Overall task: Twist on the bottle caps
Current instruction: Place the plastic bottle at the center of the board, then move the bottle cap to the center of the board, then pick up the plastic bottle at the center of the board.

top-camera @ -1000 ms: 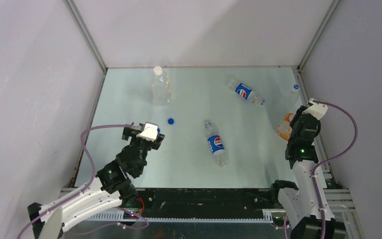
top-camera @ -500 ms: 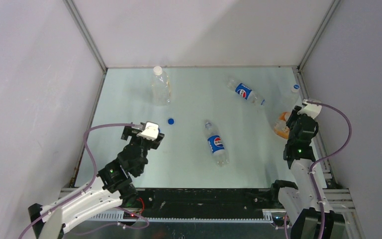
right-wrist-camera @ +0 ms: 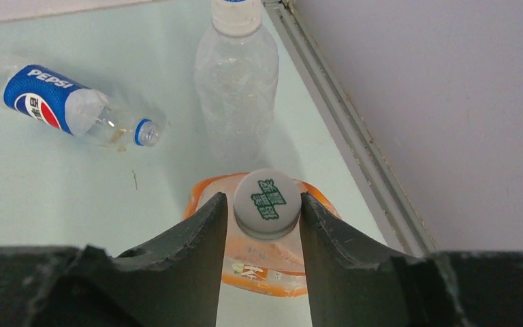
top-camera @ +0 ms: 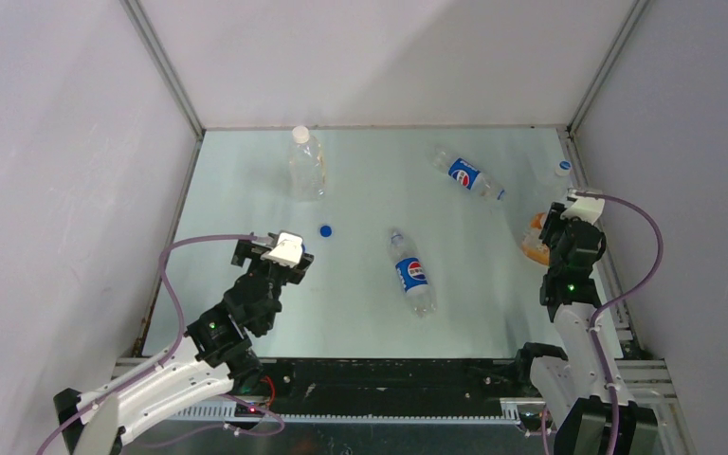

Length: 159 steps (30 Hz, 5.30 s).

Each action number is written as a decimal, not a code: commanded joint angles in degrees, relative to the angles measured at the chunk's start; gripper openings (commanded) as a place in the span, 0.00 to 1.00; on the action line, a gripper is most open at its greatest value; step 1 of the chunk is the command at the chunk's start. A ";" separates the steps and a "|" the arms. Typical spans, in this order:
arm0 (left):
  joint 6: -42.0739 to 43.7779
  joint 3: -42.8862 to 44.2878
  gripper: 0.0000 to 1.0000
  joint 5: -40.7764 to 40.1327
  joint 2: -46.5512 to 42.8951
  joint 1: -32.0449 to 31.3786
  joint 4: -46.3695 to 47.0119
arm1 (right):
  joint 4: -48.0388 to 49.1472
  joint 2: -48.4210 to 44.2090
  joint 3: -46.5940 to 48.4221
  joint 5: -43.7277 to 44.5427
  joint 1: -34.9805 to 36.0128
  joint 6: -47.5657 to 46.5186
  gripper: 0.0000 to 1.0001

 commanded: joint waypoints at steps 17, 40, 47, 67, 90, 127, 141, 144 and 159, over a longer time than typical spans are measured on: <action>-0.59 0.00 1.00 1.86 -1.17 0.45 2.20 | -2.64 -4.46 -0.14 0.62 0.05 -1.96 0.63; -37.35 17.53 1.00 26.32 13.53 0.55 -23.00 | -65.91 -3.83 38.47 0.67 32.06 17.36 0.99; -53.24 19.64 1.00 36.58 20.07 0.55 -28.15 | -73.72 -2.54 40.23 -7.54 35.65 16.87 0.99; -56.38 22.85 0.96 36.36 41.68 30.78 -24.17 | -56.79 6.26 31.94 -20.79 36.53 14.61 0.99; -63.12 39.06 0.63 32.82 71.57 35.20 -26.56 | -56.38 9.40 31.40 -22.20 37.74 10.56 0.99; -70.62 40.66 0.51 40.49 74.37 6.42 -22.83 | -51.43 15.77 25.60 -20.09 43.04 18.10 0.99; -71.46 27.60 0.99 29.93 50.21 6.26 -21.40 | -45.28 29.02 30.64 -16.53 45.48 18.48 0.99; -70.98 23.36 1.00 27.52 42.02 6.32 -19.99 | -44.89 34.88 34.29 -15.57 45.58 18.55 0.99; -62.94 6.53 1.00 23.15 9.64 6.29 -16.26 | -46.06 58.83 49.64 -12.09 47.58 21.08 0.91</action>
